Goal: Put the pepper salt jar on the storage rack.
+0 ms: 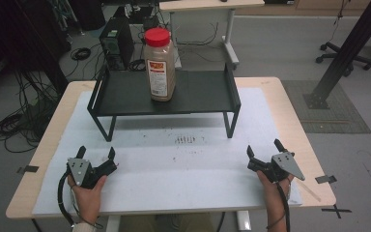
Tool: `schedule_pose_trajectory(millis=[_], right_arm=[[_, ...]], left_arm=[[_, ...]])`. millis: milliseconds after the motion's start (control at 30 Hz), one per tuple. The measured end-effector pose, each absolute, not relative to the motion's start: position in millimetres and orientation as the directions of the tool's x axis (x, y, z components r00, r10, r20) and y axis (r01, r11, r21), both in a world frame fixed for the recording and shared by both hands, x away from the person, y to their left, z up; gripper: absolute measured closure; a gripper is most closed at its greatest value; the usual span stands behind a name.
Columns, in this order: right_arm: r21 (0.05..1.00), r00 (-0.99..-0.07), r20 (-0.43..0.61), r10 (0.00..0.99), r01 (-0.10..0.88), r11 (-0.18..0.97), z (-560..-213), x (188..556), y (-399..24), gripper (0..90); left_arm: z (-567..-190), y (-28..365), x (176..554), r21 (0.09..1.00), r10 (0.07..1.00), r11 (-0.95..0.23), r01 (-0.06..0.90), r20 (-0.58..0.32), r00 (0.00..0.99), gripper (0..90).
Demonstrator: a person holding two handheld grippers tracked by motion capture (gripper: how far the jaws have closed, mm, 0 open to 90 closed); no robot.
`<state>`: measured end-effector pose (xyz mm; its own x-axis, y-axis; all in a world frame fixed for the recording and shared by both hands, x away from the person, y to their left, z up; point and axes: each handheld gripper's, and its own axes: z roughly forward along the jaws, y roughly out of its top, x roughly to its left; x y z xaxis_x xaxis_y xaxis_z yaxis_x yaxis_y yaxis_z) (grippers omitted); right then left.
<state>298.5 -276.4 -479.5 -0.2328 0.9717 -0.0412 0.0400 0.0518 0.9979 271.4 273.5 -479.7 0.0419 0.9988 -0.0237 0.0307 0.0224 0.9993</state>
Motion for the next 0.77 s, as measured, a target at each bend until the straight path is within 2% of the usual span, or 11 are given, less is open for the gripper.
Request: schedule_pose_trajectory(millis=[767], right_arm=[[0.998, -0.232, -0.041, 0.972, 0.043, 0.052, -479.4, 298.7, -276.4, 1.3]], left_arm=[[-480.0, 273.1, 270.9, 1.000, 0.999, 0.018, 0.025, -0.019, 0.041, 1.4]])
